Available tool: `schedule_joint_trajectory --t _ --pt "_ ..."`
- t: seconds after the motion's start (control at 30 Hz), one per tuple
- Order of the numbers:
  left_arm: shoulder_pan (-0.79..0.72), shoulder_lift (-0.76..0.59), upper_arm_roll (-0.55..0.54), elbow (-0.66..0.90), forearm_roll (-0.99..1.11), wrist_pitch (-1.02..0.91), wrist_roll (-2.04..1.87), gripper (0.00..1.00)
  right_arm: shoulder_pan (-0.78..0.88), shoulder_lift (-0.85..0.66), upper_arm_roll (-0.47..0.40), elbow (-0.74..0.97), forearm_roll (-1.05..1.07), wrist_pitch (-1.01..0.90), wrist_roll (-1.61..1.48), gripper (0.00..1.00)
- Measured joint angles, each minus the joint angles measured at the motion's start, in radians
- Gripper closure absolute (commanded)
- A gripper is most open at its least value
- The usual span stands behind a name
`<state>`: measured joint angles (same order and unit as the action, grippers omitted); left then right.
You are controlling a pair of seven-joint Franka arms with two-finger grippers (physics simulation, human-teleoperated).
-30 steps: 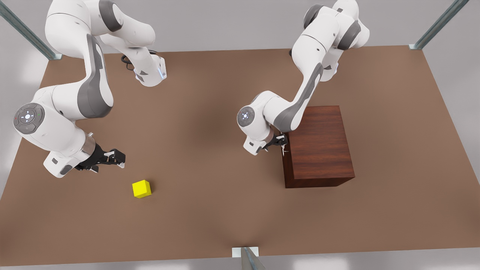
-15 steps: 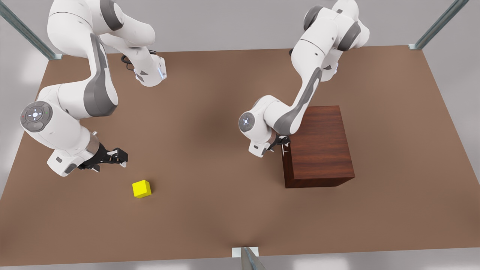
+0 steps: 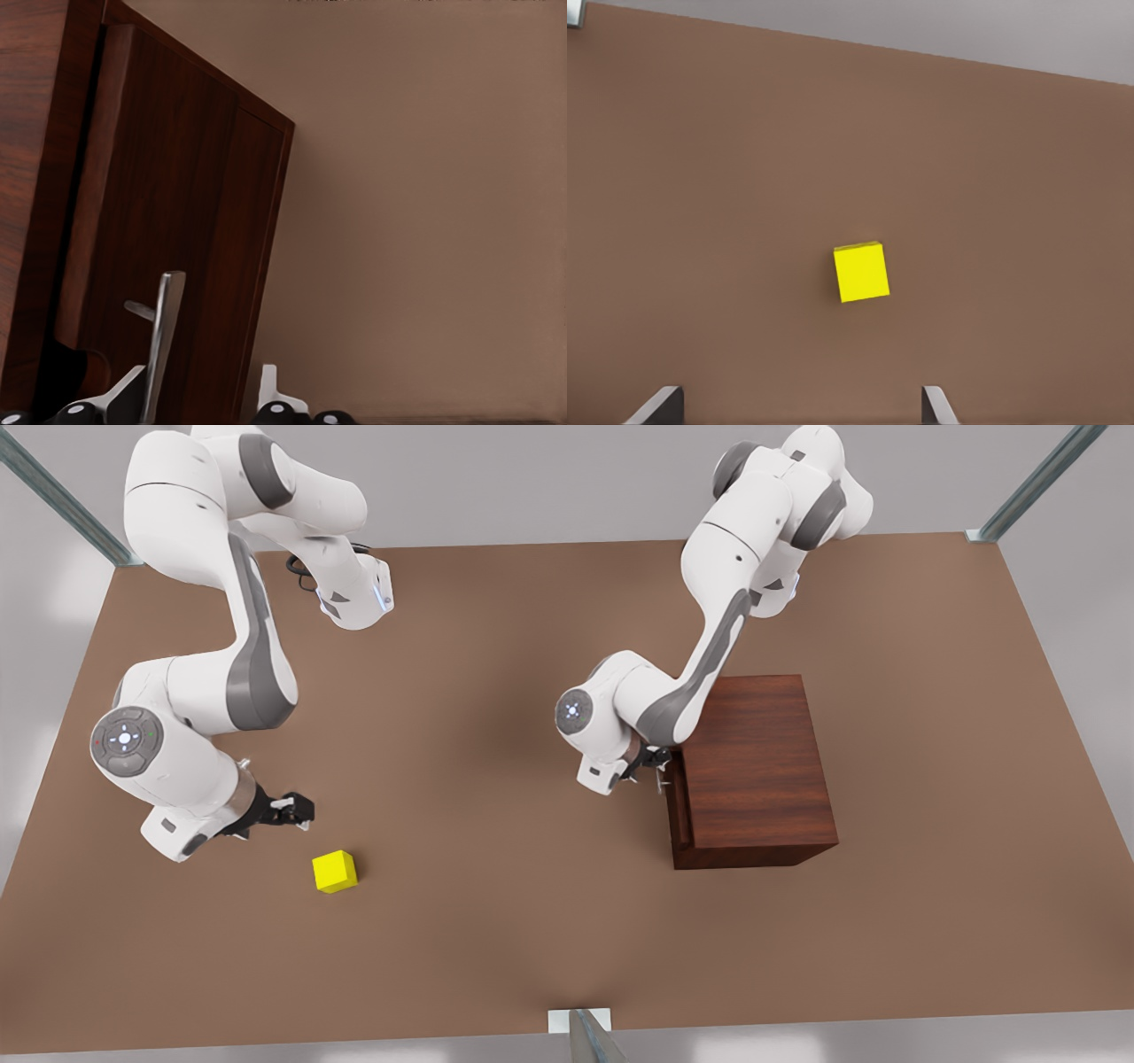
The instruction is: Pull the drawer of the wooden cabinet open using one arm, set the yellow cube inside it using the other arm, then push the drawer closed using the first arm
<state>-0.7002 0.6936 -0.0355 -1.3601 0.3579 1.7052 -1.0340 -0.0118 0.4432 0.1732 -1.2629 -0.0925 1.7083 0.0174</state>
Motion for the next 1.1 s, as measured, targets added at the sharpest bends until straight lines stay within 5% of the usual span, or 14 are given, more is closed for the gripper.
schedule_joint_trajectory --t 0.33,0.67,0.83,0.87,0.93,1.07,1.1 --pt "-0.027 0.036 -0.044 0.073 -0.006 0.028 -0.021 0.3 -0.004 0.222 0.001 -0.048 0.008 0.137 -0.006 0.0" --pt "-0.042 0.074 -0.055 0.151 -0.008 0.057 -0.032 0.3 -0.08 0.258 -0.001 -0.229 0.004 0.396 -0.052 0.0" --pt "-0.044 0.014 -0.119 0.314 -0.03 -0.061 -0.031 0.29 -0.078 0.317 0.001 -0.223 -0.01 0.475 -0.074 0.0" --pt "-0.023 -0.019 -0.124 0.333 -0.05 -0.102 -0.025 0.27 -0.077 0.331 0.001 -0.223 -0.011 0.49 -0.078 0.0" --pt "0.095 -0.075 -0.126 0.347 -0.12 -0.171 0.004 0.02 -0.077 0.355 0.001 -0.223 -0.015 0.516 -0.084 0.0" --pt "0.413 -0.156 -0.122 0.35 -0.326 -0.274 0.082 0.0 -0.071 0.388 0.001 -0.232 -0.018 0.548 -0.096 0.02" --pt "0.475 -0.172 -0.119 0.35 -0.367 -0.29 0.086 0.04 -0.07 0.391 0.001 -0.233 -0.024 0.553 -0.099 0.22"
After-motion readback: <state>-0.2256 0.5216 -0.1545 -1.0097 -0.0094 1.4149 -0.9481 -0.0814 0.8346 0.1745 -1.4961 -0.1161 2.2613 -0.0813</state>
